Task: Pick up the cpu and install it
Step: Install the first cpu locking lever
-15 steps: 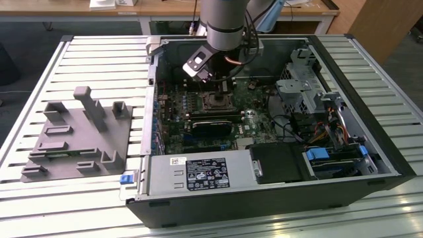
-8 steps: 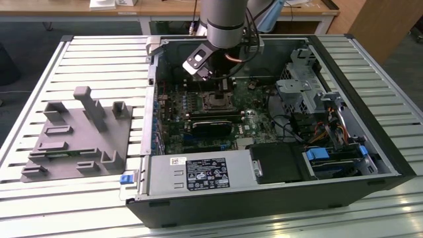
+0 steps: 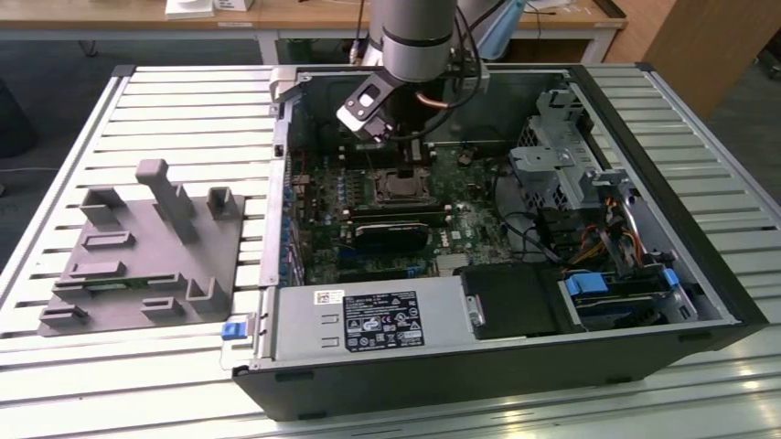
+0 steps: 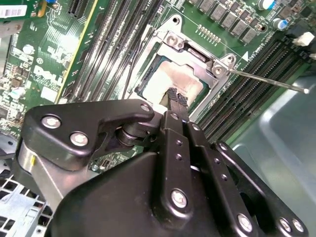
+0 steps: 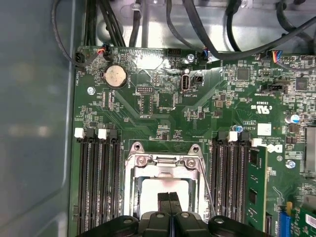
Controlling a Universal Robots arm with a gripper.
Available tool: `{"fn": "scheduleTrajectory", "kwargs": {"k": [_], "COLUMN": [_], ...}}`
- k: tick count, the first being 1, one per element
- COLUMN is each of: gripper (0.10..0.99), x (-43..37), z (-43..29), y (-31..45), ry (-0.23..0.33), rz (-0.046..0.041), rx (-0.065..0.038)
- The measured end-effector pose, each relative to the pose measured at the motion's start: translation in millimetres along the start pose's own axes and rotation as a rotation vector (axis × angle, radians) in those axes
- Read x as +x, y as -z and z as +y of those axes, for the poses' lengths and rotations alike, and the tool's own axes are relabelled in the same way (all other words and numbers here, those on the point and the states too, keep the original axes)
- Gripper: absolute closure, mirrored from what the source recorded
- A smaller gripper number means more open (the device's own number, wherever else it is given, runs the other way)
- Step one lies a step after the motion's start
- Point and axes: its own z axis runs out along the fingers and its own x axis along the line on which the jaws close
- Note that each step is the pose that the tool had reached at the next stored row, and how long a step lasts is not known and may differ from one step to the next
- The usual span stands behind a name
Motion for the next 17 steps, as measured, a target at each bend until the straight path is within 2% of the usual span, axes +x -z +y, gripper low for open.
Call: {"fn": "scheduleTrajectory", "kwargs": {"k": [10, 17], "gripper": [0.98, 0.98], "x": [0.0, 0.1], "z": [0.6, 1.0], "y": [26.5, 48.0], "ry": [0.0, 0.0], "rz": [-0.0003, -0.0009], "rx": [-0.002, -0.006]}}
